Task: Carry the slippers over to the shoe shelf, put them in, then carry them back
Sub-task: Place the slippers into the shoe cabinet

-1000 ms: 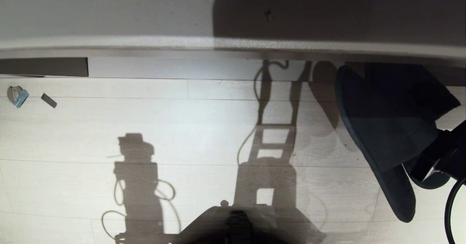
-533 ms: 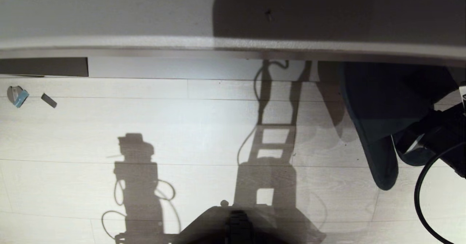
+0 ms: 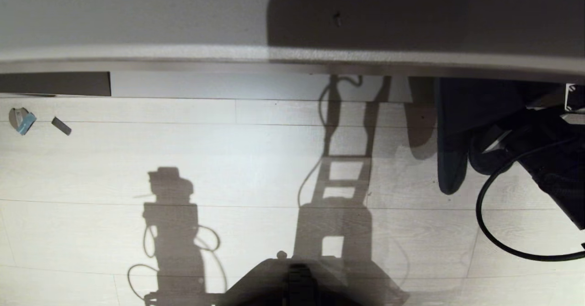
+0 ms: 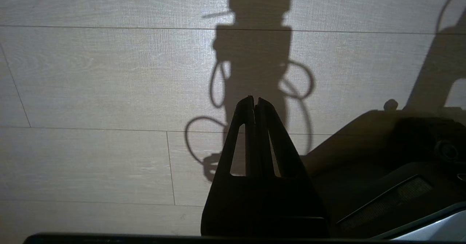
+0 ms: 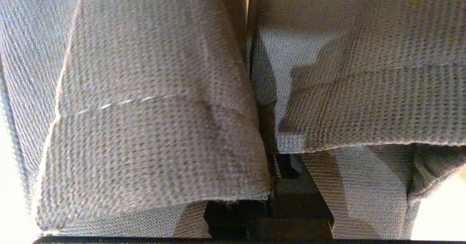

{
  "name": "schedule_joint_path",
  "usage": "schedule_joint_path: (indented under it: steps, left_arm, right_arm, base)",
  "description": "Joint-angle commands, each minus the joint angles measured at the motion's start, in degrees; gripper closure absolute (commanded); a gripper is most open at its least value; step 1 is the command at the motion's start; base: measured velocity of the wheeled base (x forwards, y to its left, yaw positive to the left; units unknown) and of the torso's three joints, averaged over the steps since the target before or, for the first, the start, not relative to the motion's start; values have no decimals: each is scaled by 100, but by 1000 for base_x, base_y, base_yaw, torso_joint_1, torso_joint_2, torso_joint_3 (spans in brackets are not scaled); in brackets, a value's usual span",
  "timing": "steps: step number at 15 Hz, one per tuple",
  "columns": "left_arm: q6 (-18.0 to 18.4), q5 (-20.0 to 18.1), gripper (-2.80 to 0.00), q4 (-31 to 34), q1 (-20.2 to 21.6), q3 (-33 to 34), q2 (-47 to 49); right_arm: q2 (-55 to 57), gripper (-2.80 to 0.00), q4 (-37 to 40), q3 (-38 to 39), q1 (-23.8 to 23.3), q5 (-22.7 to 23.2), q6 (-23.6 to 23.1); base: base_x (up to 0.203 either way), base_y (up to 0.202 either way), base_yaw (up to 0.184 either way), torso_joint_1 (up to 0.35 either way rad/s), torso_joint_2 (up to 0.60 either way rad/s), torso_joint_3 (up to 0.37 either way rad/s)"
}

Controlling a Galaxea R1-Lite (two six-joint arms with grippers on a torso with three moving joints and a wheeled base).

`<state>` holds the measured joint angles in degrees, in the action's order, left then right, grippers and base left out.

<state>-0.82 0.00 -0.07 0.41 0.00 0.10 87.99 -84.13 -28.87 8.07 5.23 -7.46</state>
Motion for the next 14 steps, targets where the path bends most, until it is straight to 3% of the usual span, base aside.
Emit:
schedule_joint_path:
  steps: [1,6,14]
  left_arm:
    - [2,0,0,-1,2,0,-1]
    - [-4,0,0,-1,2,0,-1]
    - [3,0,0,-1,2,0,-1]
  right_arm:
    - [312,0,25,-371,2,26,6]
    - [397,0,1039,-1532,2,230,16]
    - [733,0,1175,-2272,2,299,69]
  base:
    - [0,0,0,0,0,0]
    - [0,0,0,0,0,0]
    - [0,0,0,0,0,0]
